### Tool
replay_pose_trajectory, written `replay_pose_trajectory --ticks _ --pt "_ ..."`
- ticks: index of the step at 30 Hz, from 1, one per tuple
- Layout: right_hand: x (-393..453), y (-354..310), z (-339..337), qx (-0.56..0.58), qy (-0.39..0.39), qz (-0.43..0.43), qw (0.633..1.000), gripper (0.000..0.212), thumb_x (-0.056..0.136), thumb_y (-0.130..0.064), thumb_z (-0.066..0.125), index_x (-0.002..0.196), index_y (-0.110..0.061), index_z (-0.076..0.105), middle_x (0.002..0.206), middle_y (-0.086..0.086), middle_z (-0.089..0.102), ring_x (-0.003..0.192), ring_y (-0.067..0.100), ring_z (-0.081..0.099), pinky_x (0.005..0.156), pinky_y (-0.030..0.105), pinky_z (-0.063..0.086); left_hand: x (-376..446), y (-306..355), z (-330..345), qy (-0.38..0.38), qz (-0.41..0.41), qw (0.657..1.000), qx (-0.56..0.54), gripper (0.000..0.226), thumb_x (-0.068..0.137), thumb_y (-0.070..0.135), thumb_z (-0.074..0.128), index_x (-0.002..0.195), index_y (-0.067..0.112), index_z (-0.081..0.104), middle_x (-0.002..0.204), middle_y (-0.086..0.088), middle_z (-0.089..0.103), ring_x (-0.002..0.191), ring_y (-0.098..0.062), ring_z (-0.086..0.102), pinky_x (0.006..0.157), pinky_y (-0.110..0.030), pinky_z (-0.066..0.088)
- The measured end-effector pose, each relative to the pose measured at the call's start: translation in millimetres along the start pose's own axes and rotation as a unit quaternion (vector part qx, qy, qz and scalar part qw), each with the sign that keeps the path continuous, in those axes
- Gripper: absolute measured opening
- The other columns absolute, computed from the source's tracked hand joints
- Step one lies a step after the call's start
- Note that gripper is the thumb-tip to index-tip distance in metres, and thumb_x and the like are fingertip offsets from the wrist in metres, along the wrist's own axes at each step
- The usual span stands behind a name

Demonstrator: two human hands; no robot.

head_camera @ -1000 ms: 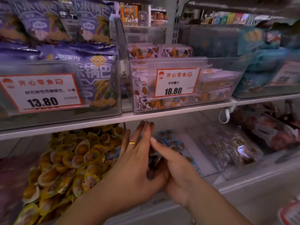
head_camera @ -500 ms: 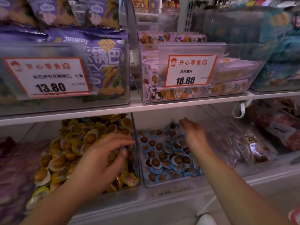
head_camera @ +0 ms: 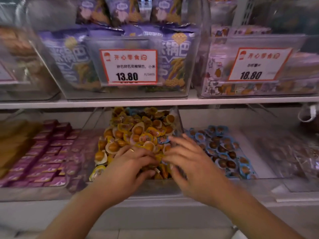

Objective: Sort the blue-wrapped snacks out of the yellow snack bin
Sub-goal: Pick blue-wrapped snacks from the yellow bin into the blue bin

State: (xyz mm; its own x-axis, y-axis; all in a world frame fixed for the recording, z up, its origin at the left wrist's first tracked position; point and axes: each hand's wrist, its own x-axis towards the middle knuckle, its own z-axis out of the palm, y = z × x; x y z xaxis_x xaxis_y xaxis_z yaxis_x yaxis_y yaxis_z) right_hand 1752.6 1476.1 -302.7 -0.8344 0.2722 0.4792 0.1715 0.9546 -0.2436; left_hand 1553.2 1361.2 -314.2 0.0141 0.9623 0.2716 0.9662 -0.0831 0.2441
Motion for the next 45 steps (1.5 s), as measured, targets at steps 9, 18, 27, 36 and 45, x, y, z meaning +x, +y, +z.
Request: replay_pose_trajectory --ticks 9,18,27,36,45 --pt "31.7 -22.2 18.2 -0.249 -0.197 0.009 0.948 0.026 0.098 -0.039 0.046 0.093 -0.018 0.06 0.081 0.004 0.068 0.08 0.026 0.062 0.078 0.039 0.042 15.0 -25.8 -6.7 0.029 -0.047 0.996 0.071 0.012 0.074 0.034 0.081 0.084 0.032 0.074 0.103 0.012 0.066 0.107 -0.018 0.059 0.112 -0.058 0.029" --pt "67.1 -19.6 31.1 -0.119 -0.29 0.182 0.932 0.02 0.084 -0.028 0.065 0.099 -0.019 0.057 0.102 0.006 0.062 0.097 0.029 0.062 0.066 0.034 0.044 -9.2 -32.5 -14.8 -0.021 -0.05 0.999 -0.007 0.04 0.085 0.067 0.045 0.098 0.039 0.07 0.148 0.02 0.044 0.149 -0.002 0.015 0.123 -0.048 0.006" --pt "67.6 -13.8 26.1 0.056 0.034 0.23 0.971 0.038 0.086 -0.016 0.069 0.122 -0.028 0.063 0.1 -0.01 0.064 0.096 0.011 0.062 0.083 0.028 0.052 9.7 -21.4 -8.9 -0.106 -0.069 0.991 0.046 0.044 0.076 0.073 0.06 0.112 0.047 0.066 0.162 0.017 0.017 0.151 -0.013 -0.012 0.119 -0.055 -0.012" --pt "66.3 -5.8 23.1 0.162 0.104 0.237 0.952 0.017 0.084 -0.014 0.076 0.094 -0.027 0.072 0.094 -0.014 0.068 0.084 0.001 0.066 0.075 0.021 0.055 10.3 -31.6 -6.8 0.028 -0.106 0.99 -0.087 0.028 0.07 0.049 0.078 0.091 0.042 0.061 0.139 0.019 0.053 0.148 -0.003 0.018 0.123 -0.042 0.001" --pt "67.6 -28.0 27.5 0.389 0.126 0.228 0.884 0.017 0.083 -0.019 0.079 0.098 -0.024 0.073 0.09 -0.009 0.076 0.081 0.005 0.072 0.067 0.019 0.056 9.0 -8.0 -28.1 0.226 -0.261 0.791 -0.505 0.016 0.091 0.028 0.067 0.105 0.03 0.06 0.089 -0.001 0.076 0.076 -0.029 0.071 0.055 -0.041 0.054"
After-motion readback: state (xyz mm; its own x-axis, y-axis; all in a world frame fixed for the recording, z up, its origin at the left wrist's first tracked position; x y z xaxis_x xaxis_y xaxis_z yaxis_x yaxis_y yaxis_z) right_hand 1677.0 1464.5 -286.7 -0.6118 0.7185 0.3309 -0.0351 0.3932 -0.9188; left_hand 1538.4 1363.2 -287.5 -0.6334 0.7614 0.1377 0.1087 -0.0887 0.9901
